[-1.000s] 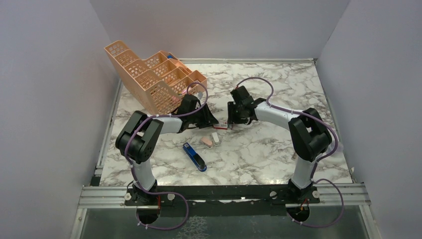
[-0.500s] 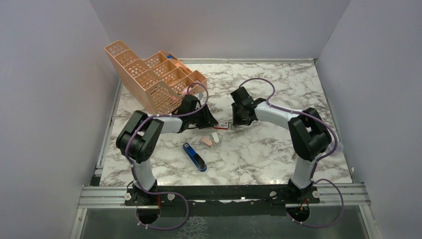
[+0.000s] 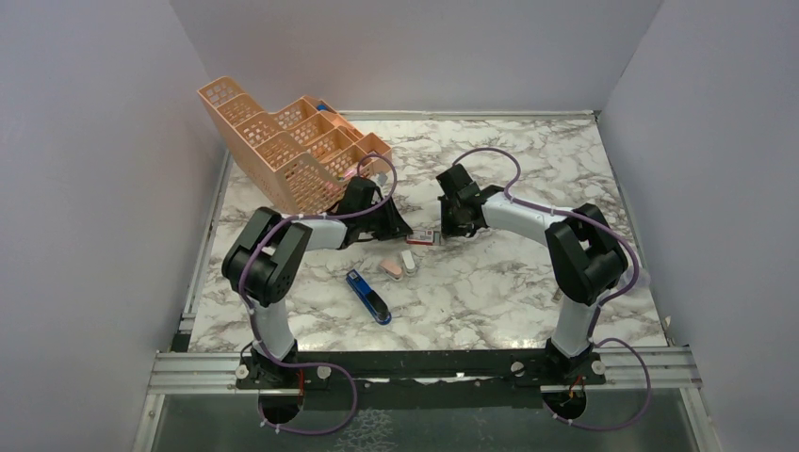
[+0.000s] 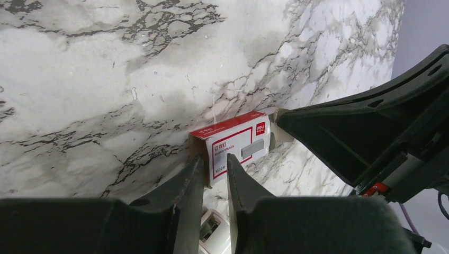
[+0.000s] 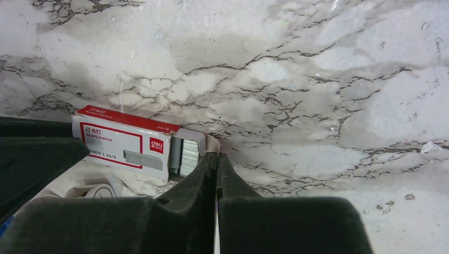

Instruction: Load the staples into the stapler

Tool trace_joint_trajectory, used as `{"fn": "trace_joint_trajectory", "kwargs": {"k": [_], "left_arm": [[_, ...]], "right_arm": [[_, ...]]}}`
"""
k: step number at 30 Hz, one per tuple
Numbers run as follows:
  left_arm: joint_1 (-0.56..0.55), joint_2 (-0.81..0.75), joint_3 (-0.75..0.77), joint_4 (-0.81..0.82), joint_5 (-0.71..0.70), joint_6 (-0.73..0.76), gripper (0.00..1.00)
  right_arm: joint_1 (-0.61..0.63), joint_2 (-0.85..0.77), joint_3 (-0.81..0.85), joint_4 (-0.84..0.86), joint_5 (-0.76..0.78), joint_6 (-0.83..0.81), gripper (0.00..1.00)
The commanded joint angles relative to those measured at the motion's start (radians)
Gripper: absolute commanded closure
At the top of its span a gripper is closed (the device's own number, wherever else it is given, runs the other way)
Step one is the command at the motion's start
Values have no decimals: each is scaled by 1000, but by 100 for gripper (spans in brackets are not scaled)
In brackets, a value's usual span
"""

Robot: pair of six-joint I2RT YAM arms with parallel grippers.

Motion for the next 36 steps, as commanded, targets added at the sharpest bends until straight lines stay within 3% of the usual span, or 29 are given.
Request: {"fn": "trace_joint_trajectory", "kwargs": {"k": [1,10,18,36], "left_arm": [[3,27,27,27,23,18,79],[3,30,26,26,-4,37,100],[3,21,30,9,-19,78,100],[10,36,143,-139,-149,184,100]], "right_arm": [[7,10,-4,7,-9,10,94],[6,4,-10,7,3,6,99],[-2,-28,-36,1,62,-1,99],[-190,-124,-152,32,103,-60,99]]}}
